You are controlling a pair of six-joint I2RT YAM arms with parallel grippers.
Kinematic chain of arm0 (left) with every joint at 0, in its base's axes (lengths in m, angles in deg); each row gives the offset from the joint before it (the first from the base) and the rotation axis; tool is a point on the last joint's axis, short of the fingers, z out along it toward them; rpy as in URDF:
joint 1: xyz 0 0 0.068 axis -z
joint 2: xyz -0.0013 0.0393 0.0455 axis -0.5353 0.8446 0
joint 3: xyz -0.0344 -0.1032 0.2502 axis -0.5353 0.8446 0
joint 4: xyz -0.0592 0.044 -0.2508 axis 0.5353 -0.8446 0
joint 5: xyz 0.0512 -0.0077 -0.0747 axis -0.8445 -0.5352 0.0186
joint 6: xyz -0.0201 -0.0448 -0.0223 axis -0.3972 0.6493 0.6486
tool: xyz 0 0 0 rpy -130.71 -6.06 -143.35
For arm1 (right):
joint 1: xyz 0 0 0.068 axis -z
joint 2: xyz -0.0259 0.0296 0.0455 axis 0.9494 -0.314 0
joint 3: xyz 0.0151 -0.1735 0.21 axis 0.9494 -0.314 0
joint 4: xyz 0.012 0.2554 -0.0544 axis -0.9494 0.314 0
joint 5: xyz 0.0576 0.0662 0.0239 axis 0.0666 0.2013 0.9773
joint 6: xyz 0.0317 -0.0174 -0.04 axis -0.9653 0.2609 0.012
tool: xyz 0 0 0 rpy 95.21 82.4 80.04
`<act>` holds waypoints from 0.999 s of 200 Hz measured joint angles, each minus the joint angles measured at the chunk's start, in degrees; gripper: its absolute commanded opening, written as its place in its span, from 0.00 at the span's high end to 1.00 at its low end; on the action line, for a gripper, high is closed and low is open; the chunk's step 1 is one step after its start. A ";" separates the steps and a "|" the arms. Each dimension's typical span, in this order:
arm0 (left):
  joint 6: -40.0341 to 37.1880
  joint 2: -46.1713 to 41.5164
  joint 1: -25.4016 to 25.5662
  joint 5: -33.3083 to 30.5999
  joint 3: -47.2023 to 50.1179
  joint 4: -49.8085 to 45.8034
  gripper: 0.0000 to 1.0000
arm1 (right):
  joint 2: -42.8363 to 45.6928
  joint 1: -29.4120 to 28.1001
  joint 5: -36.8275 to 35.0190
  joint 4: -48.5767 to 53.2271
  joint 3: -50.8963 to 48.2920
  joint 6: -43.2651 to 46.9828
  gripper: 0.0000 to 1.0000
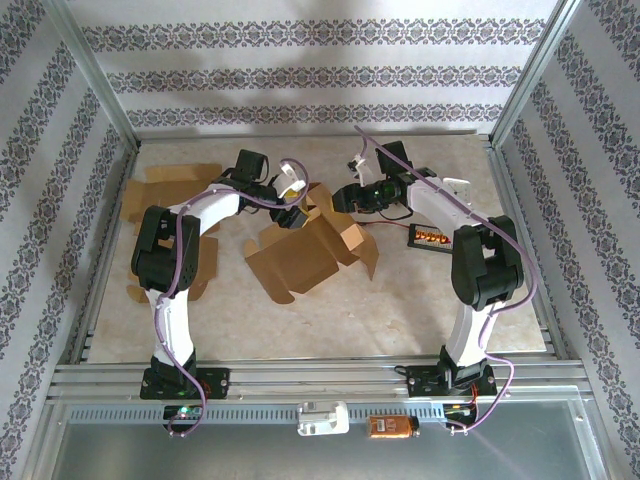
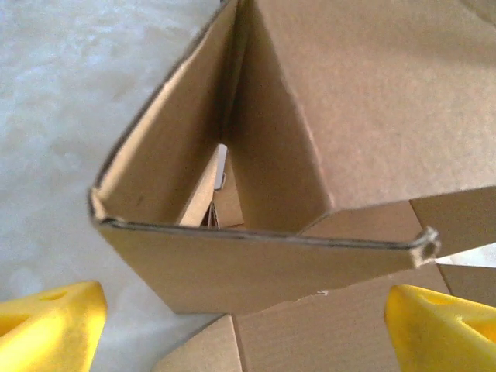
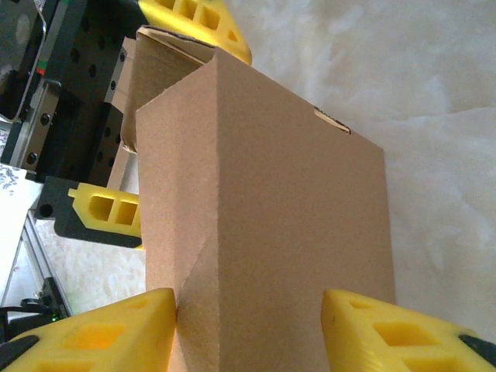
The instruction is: Fold the paper box
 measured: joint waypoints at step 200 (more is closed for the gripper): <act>-20.81 3.06 0.15 -2.34 -13.57 -15.76 0.00 | -2.16 0.52 1.97 3.69 2.93 0.39 0.48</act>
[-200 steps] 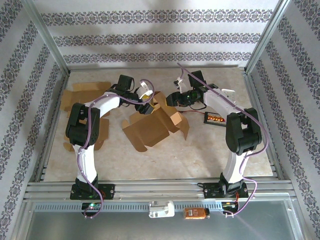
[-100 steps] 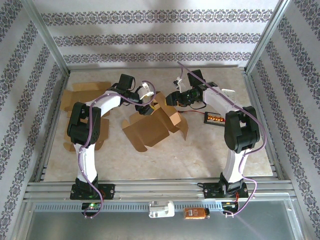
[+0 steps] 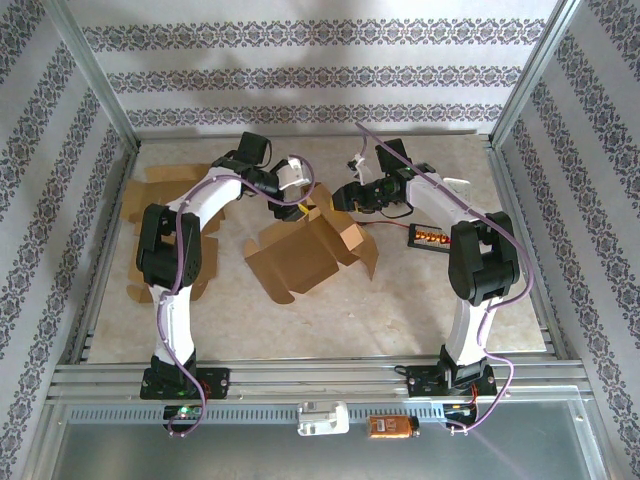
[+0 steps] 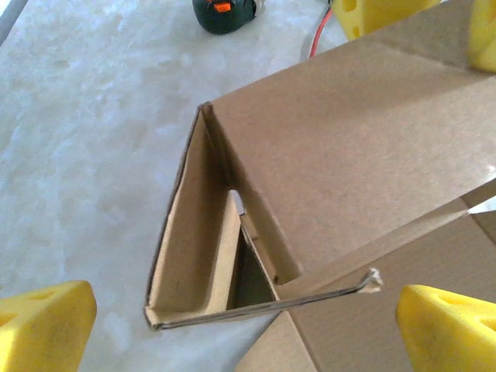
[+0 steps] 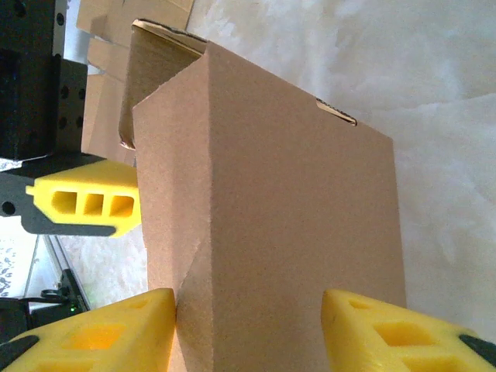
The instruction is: Fold the paper box
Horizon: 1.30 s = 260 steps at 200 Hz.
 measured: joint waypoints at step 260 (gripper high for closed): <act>0.42 7.85 1.40 3.04 -6.47 -6.08 0.42 | -2.21 0.63 2.60 1.97 2.36 0.04 0.46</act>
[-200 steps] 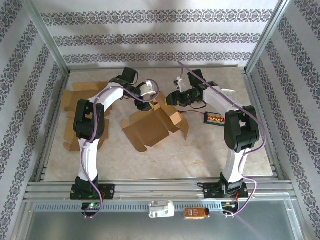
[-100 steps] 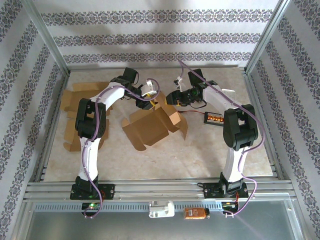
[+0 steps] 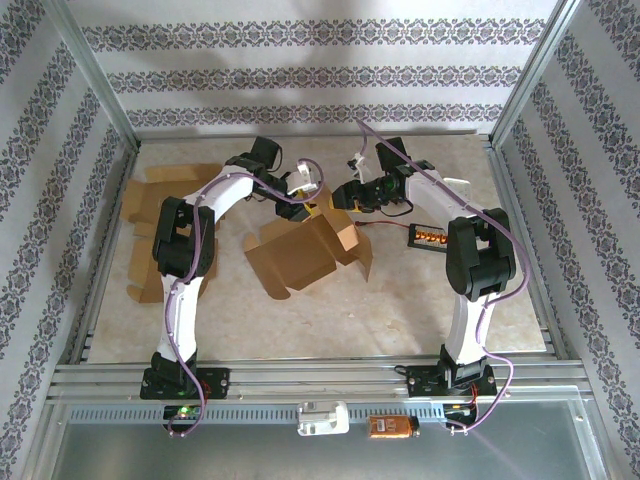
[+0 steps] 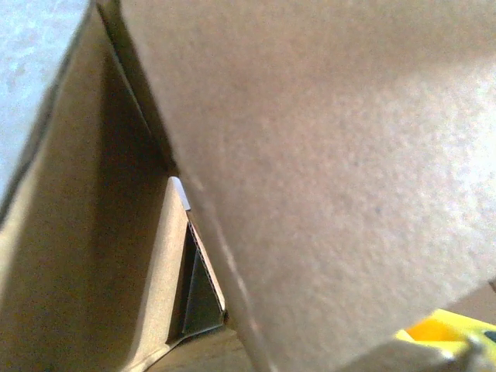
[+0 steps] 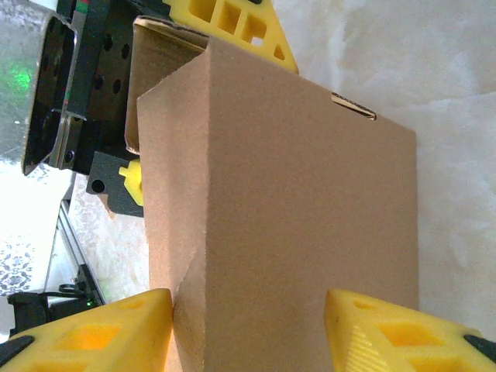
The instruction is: Fold the paper box
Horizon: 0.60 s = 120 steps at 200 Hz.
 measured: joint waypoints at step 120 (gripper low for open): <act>1.42 -0.07 0.09 -1.27 0.37 1.11 0.78 | 0.00 0.02 0.22 1.14 0.44 -0.28 0.41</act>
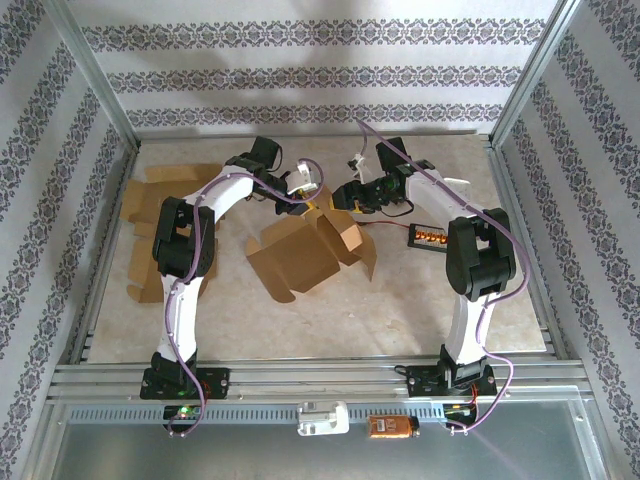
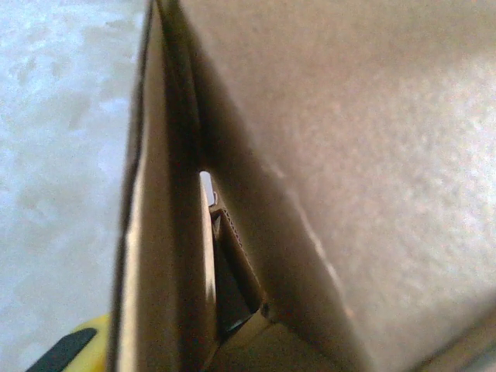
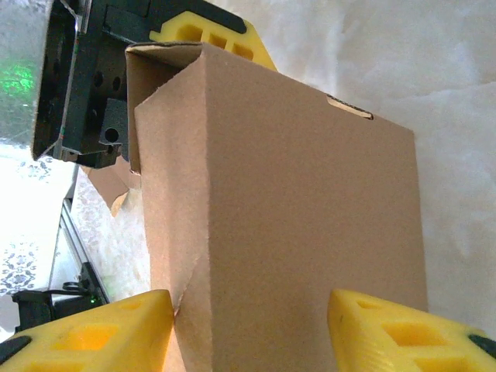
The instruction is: Fold the paper box
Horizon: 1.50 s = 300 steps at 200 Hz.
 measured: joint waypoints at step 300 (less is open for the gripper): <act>15.13 -1.49 2.75 -2.99 2.10 4.85 0.73 | 9.01 -6.60 -28.68 -1.53 -7.96 22.77 0.35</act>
